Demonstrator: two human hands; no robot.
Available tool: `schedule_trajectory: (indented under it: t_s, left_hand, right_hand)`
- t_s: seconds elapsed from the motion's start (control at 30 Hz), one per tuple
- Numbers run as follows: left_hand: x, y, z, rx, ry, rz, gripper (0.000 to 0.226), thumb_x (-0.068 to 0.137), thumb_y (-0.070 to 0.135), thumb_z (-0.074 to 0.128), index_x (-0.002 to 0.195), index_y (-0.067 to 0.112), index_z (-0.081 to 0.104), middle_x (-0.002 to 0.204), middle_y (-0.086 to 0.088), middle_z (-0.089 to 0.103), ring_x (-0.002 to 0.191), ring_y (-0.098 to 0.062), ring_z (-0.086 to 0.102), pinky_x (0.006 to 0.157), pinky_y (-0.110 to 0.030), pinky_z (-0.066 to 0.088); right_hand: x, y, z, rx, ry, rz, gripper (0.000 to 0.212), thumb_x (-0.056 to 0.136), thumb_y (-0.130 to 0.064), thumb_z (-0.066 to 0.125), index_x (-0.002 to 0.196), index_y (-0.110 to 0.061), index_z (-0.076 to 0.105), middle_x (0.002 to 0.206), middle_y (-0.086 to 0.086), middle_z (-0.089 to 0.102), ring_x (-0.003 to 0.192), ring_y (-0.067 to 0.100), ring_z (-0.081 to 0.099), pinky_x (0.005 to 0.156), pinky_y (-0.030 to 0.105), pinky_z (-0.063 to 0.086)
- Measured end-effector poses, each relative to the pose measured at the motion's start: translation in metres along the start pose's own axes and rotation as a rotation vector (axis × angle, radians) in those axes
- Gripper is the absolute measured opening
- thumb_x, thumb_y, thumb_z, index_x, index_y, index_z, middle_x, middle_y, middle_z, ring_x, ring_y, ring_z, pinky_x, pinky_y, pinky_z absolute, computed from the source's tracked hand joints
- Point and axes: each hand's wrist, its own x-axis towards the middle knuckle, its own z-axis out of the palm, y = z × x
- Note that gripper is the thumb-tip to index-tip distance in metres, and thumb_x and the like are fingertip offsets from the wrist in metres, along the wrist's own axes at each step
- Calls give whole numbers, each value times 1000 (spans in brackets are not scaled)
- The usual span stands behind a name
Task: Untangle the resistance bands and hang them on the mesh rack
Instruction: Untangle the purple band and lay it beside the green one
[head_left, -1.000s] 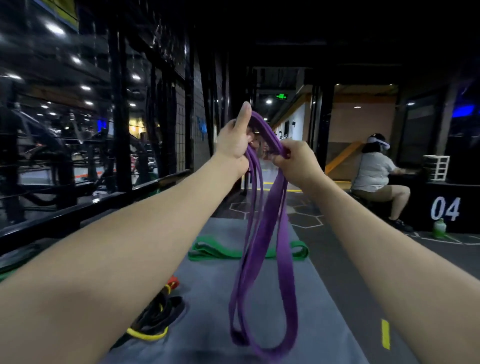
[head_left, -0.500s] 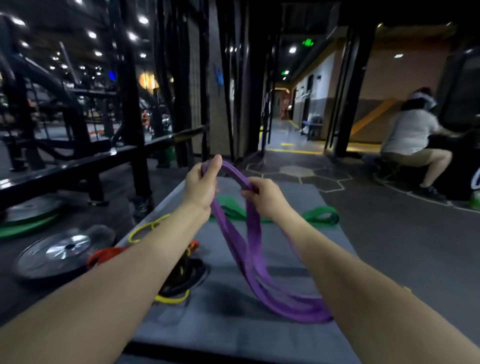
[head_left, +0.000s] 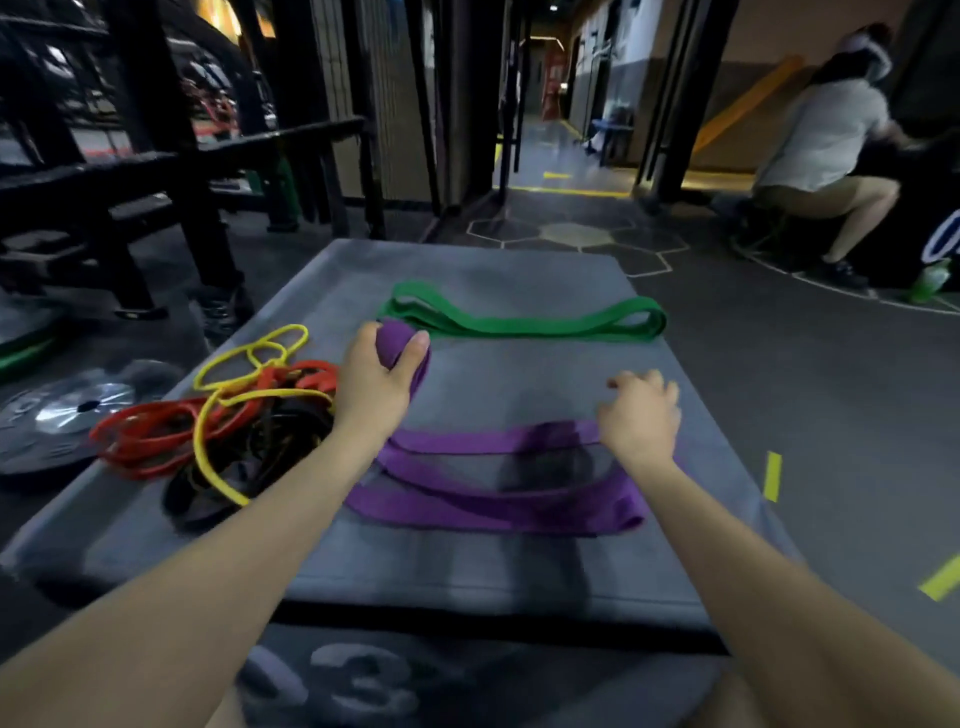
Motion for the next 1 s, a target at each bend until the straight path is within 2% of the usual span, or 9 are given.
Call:
schedule_trajectory:
  t_s: [0.17, 0.33, 0.4, 0.5, 0.6, 0.7, 0.8, 0.9, 1.0]
  left_hand:
    - [-23, 2, 41, 51, -82, 39, 36, 86, 36, 61, 104, 6, 54, 85, -2, 54, 78, -22, 51, 64, -29, 31]
    - [-41, -3, 73, 206, -202, 22, 32, 85, 44, 60, 90, 18, 41, 70, 1, 47, 68, -25, 45, 61, -32, 30]
    - [-42, -3, 81, 225, -226, -6, 35, 84, 45, 59, 93, 15, 43, 76, -4, 52, 73, -29, 50, 63, -35, 35]
    - [-48, -2, 88, 246, -242, 18, 38, 85, 45, 59, 99, 12, 48, 84, -4, 55, 84, -34, 56, 66, -35, 36]
    - [-60, -2, 90, 314, -301, 75, 40, 85, 46, 59, 106, 13, 50, 96, -9, 62, 92, -35, 58, 67, -35, 36]
    - [-67, -4, 89, 392, -353, 173, 39, 85, 47, 57, 106, 15, 50, 102, -7, 62, 94, -34, 59, 66, -35, 36]
    - [-66, -11, 83, 501, -364, 275, 40, 86, 47, 56, 108, 14, 50, 104, -8, 62, 95, -34, 60, 66, -37, 39]
    - [-60, -16, 76, 496, -324, 234, 40, 86, 45, 57, 108, 12, 51, 103, -9, 63, 95, -35, 60, 67, -39, 41]
    - [-57, -19, 73, 479, -314, 200, 42, 85, 46, 58, 112, 14, 52, 108, -8, 63, 99, -34, 60, 69, -38, 41]
  right_hand:
    - [-3, 41, 4, 85, 57, 281, 36, 91, -18, 51, 122, 0, 49, 131, 23, 39, 120, 41, 33, 97, 42, 32]
    - [8, 63, 3, 174, -44, 412, 30, 92, -14, 49, 116, 4, 53, 131, 25, 43, 121, 40, 40, 95, 36, 36]
    - [10, 73, 2, 230, -104, 474, 28, 89, -10, 54, 113, 4, 54, 127, 25, 48, 116, 37, 48, 87, 35, 42]
    - [13, 80, 1, 328, -136, 475, 24, 83, -16, 66, 97, 3, 62, 102, 20, 64, 91, 30, 61, 68, 29, 41]
    - [17, 71, 1, 813, -121, 509, 13, 79, -13, 73, 84, -2, 66, 74, 12, 67, 68, 24, 64, 62, 30, 55]
    - [17, 54, 3, 1402, -270, 634, 8, 84, -8, 65, 77, -5, 62, 53, 5, 65, 48, 16, 60, 55, 28, 54]
    - [15, 42, 6, 1641, -443, 702, 20, 92, -18, 55, 78, -7, 65, 57, 5, 67, 55, 19, 63, 63, 33, 56]
    - [17, 39, 0, 1874, -469, 749, 28, 96, -20, 47, 77, -7, 62, 52, 1, 62, 43, 11, 60, 44, 20, 52]
    - [26, 47, -2, 1987, -410, 766, 31, 98, -17, 38, 77, -6, 58, 46, -4, 50, 34, 7, 44, 39, 15, 39]
